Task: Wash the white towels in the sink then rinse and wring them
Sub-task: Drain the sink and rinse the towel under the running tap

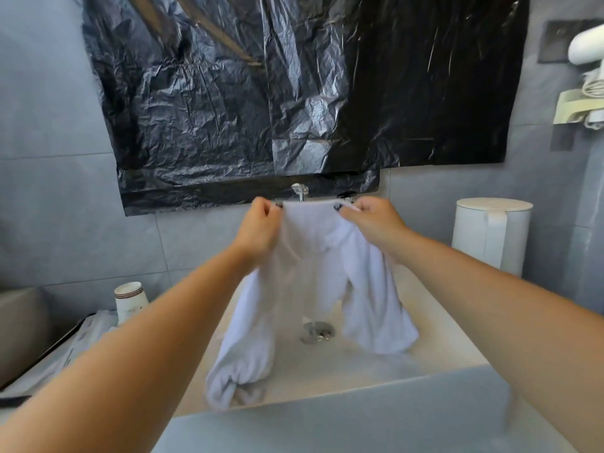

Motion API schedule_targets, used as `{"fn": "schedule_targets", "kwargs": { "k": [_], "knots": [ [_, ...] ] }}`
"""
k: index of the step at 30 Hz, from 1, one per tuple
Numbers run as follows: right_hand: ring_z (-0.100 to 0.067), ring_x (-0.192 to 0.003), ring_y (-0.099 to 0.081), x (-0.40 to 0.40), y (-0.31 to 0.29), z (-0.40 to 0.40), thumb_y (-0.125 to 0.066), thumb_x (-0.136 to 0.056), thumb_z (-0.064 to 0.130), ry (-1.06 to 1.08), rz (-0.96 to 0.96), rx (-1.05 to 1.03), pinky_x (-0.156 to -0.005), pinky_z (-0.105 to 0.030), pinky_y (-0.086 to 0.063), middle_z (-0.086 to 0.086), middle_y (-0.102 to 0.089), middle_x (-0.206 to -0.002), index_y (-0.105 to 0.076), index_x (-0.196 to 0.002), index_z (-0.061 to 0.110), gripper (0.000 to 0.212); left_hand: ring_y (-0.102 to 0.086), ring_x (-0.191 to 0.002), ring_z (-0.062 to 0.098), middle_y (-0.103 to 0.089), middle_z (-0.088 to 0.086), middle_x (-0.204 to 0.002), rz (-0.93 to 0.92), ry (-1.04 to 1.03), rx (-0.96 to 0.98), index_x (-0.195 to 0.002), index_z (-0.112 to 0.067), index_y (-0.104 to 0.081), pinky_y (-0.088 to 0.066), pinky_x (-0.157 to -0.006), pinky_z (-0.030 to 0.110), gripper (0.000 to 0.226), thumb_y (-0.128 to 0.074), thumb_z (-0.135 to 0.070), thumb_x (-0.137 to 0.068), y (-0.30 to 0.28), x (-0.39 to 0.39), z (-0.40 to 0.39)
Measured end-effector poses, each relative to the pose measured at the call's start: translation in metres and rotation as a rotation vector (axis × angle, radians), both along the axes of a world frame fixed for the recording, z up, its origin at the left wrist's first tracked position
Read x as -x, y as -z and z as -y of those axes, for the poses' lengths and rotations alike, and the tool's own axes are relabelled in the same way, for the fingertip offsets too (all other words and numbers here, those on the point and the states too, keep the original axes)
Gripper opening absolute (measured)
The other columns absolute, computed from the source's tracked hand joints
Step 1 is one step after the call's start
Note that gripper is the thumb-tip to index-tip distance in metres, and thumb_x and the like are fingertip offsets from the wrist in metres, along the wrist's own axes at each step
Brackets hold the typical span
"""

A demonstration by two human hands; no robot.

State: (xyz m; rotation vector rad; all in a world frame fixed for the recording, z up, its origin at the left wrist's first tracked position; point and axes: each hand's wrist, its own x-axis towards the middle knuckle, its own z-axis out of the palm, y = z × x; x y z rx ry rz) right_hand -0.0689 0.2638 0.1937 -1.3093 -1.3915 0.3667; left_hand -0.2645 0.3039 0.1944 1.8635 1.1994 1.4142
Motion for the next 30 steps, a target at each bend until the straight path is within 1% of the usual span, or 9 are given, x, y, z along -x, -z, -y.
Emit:
{"fn": "schedule_targets", "kwargs": {
  "k": [6,10,12,14,16,18,21,25,30],
  "knots": [
    [-0.008,-0.051,-0.035,0.016,-0.078,-0.001,-0.070,-0.087,0.029,0.085,-0.031,-0.257,-0.046,-0.021,-0.027,0.003,-0.040,-0.057,-0.050,-0.065,0.017,0.032,-0.037,-0.064,0.007,-0.042,-0.006,-0.076,0.136,-0.118,-0.283,-0.077,-0.024,-0.036,-0.032,-0.051,0.017,0.027,-0.041,-0.021,-0.104,-0.078,0.002,0.011],
    [-0.016,-0.058,-0.041,0.013,-0.064,-0.005,-0.065,-0.089,0.031,0.169,0.159,-0.190,-0.054,-0.029,-0.030,0.000,-0.041,-0.058,-0.041,-0.057,0.018,0.042,-0.041,-0.066,0.010,-0.045,-0.006,-0.075,0.028,-0.125,-0.275,-0.085,-0.019,-0.041,-0.034,-0.057,0.025,0.019,-0.045,-0.022,-0.103,-0.054,0.008,0.011],
    [-0.029,-0.067,-0.053,0.009,-0.025,-0.011,-0.060,-0.091,0.030,0.212,0.411,-0.028,-0.058,-0.031,-0.034,-0.007,-0.046,-0.061,-0.039,-0.055,0.016,0.043,-0.050,-0.076,0.018,-0.053,-0.003,-0.083,-0.189,-0.064,-0.166,-0.104,-0.014,-0.048,-0.039,-0.062,0.029,0.013,-0.051,-0.026,-0.101,-0.012,0.013,0.007],
    [-0.035,-0.082,-0.062,0.002,0.027,-0.013,-0.052,-0.095,0.035,0.240,0.735,0.169,-0.065,-0.033,-0.046,-0.013,-0.056,-0.077,-0.046,-0.070,0.015,0.033,-0.059,-0.096,0.025,-0.060,0.004,-0.105,-0.498,0.064,-0.046,-0.131,-0.016,-0.043,-0.043,-0.077,0.031,0.042,-0.059,-0.035,-0.097,0.030,0.023,0.008],
    [-0.034,-0.102,-0.059,-0.004,0.073,-0.008,-0.043,-0.098,0.047,0.197,1.007,0.346,-0.082,-0.040,-0.050,-0.013,-0.058,-0.113,-0.051,-0.108,0.017,0.033,-0.052,-0.123,0.028,-0.050,0.010,-0.137,-0.848,0.189,0.086,-0.152,-0.026,-0.023,-0.040,-0.100,0.033,0.071,-0.057,-0.049,-0.094,0.064,0.031,0.010],
    [-0.031,-0.127,-0.044,-0.010,0.106,-0.005,-0.033,-0.096,0.062,-0.035,1.061,0.558,-0.100,-0.046,-0.042,-0.008,-0.036,-0.145,-0.032,-0.143,0.028,0.058,-0.030,-0.141,0.035,-0.030,0.011,-0.154,-1.144,0.236,0.213,-0.157,-0.033,-0.003,-0.027,-0.115,0.044,0.082,-0.047,-0.062,-0.094,0.092,0.033,0.012],
    [-0.027,-0.139,-0.025,-0.004,0.139,-0.009,-0.027,-0.094,0.068,-0.262,1.115,0.661,-0.109,-0.047,-0.029,0.000,-0.015,-0.156,-0.013,-0.152,0.039,0.066,-0.019,-0.143,0.036,-0.024,0.008,-0.155,-1.282,0.220,0.305,-0.156,-0.035,0.000,-0.026,-0.113,0.053,0.079,-0.037,-0.066,-0.094,0.130,0.025,0.011],
    [-0.024,-0.117,-0.037,0.003,0.160,-0.027,-0.030,-0.100,0.053,-0.233,1.275,0.427,-0.091,-0.040,-0.036,-0.003,-0.036,-0.131,-0.034,-0.140,0.028,0.047,-0.040,-0.115,0.028,-0.043,0.003,-0.123,-1.231,0.121,0.021,-0.130,-0.026,-0.036,-0.039,-0.095,0.044,0.047,-0.036,-0.058,-0.095,0.157,0.012,0.002],
    [-0.025,-0.093,-0.057,0.007,0.161,-0.057,-0.042,-0.095,0.029,-0.222,1.223,0.333,-0.075,-0.037,-0.045,0.000,-0.054,-0.105,-0.047,-0.115,0.016,0.024,-0.047,-0.093,0.023,-0.046,-0.002,-0.093,-1.033,0.092,-0.063,-0.095,-0.025,-0.036,-0.036,-0.075,0.035,0.019,-0.038,-0.044,-0.096,0.162,0.001,-0.018]
  ]
}}
